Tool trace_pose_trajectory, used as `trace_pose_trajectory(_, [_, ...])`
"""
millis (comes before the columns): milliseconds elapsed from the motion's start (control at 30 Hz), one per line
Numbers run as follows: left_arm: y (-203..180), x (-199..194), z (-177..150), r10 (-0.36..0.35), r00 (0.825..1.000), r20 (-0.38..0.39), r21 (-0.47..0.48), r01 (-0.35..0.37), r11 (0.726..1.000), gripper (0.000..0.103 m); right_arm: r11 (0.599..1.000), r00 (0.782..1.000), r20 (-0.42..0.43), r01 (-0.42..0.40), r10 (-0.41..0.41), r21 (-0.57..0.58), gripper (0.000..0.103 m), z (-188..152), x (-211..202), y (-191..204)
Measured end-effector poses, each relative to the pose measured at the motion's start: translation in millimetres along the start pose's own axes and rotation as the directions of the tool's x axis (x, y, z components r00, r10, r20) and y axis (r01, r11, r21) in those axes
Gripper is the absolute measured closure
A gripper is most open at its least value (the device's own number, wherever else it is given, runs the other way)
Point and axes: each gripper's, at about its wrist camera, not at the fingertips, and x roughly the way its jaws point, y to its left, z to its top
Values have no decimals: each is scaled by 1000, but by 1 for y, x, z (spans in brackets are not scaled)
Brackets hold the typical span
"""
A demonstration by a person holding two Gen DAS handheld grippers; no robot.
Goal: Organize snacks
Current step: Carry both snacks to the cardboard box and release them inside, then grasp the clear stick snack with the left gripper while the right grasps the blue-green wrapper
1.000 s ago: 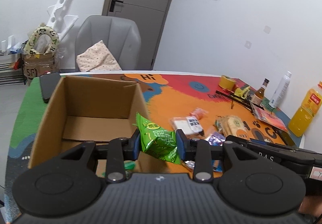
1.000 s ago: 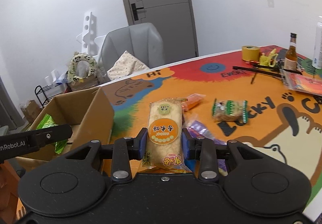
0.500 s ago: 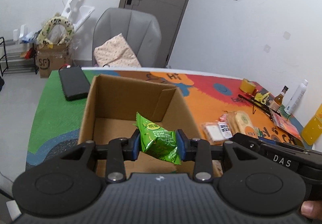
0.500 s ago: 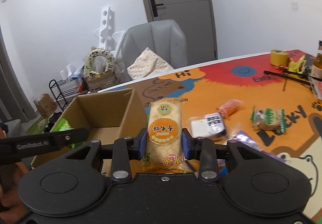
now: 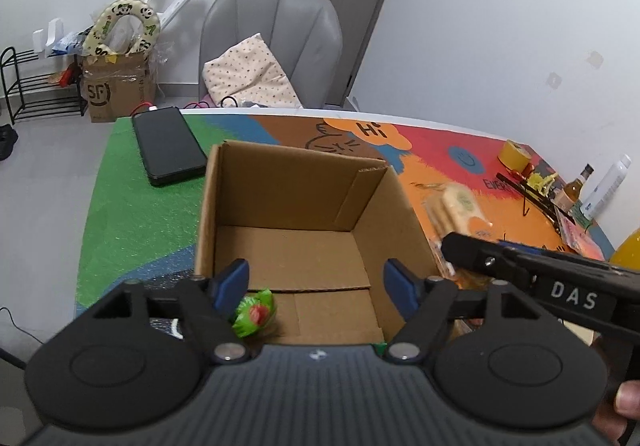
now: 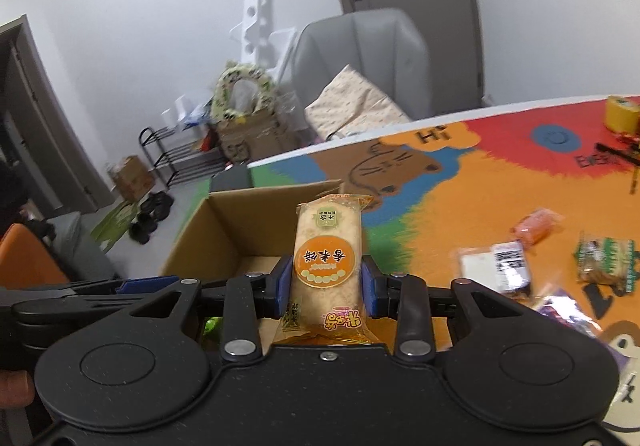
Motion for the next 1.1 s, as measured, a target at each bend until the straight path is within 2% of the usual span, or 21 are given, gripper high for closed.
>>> trace_pose_trajectory(133, [9,-1,6,13,999,-37,-16,-14,1000,26,1000,998,-60,-20,20,-1,70,11,10,8])
trace_pose_trajectory(200, [13,-3,9,7,999,-48,-20,-8,1000,26,1000,993,-118,-29,29,0,69,19,18,10])
trace_pose_trajectory(233, [15,-4,10,-2,998,-58,-21,1,1000,25,1000,988,-153,-30,31,8,64,23,23,9])
trace_pose_trajectory(300, [15,-3,13,-18,996,-89,-12,17,1000,25,1000,977,-212,-28,29,8,61,29,30,10])
trace_pose_trajectory(400, [13,-4,16,-27,990,-135,8,28,1000,22,999,967,-252,-32,25,-25,55,34,29,16])
trace_pose_trajectory(433, [13,-5,17,-31,989,-143,14,34,999,20,999,965,-261,-29,20,-32,47,35,27,17])
trace_pose_trajectory(500, [13,-6,19,-38,986,-163,16,42,999,19,999,966,-257,-37,27,-35,38,37,19,18])
trace_pose_trajectory(667, [8,-12,19,-30,984,-178,18,34,999,17,999,964,-261,-48,47,3,30,39,1,3])
trace_pose_trajectory(900, [-10,-19,18,-50,980,-193,3,51,999,15,999,967,-255,28,-19,31,19,32,-28,-33])
trace_pose_trajectory(1100, [-42,-19,10,-60,968,-244,33,70,997,15,992,955,-290,97,-69,82,10,14,-51,-70])
